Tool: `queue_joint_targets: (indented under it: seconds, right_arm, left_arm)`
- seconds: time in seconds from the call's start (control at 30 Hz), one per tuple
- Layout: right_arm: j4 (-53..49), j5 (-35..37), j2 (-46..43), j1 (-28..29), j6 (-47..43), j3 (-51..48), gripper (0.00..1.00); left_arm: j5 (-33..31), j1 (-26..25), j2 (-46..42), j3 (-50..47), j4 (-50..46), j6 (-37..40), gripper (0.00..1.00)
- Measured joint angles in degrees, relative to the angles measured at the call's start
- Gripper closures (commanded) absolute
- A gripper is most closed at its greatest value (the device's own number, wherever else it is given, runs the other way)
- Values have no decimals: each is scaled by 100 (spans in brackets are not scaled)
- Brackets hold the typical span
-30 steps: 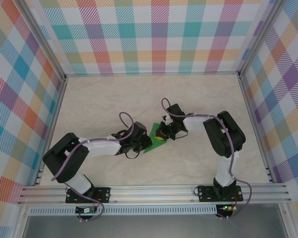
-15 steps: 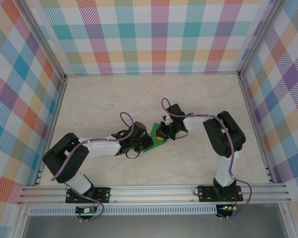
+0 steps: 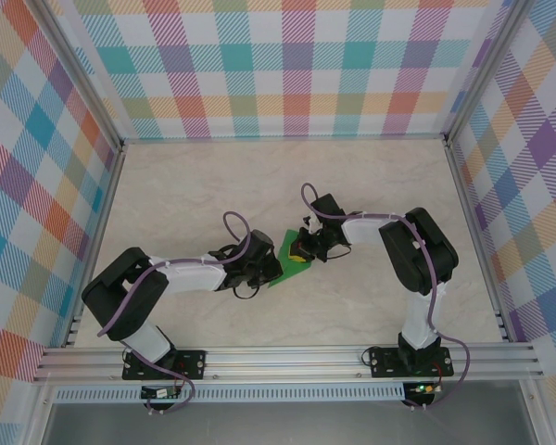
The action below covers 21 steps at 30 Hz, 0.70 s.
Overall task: Fold a paper plane with a square sheet of paper (pick it up from the middle)
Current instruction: Fourth fold the wing at the center of the table.
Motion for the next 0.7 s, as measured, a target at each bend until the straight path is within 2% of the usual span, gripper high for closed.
queue_joint_targets:
  seconds: [0.2, 0.47, 0.7]
  right_arm:
    - [0, 0, 0, 0, -2, 0, 97]
    - [-33, 0, 2, 0, -7, 22, 97]
    - [-352, 140, 2, 11, -269, 236, 97]
  left_arm:
    - [-46, 0, 42, 0, -15, 42, 91]
    - [-81, -2, 59, 0, -153, 81, 100]
    - [-76, -2, 76, 0, -155, 87, 100]
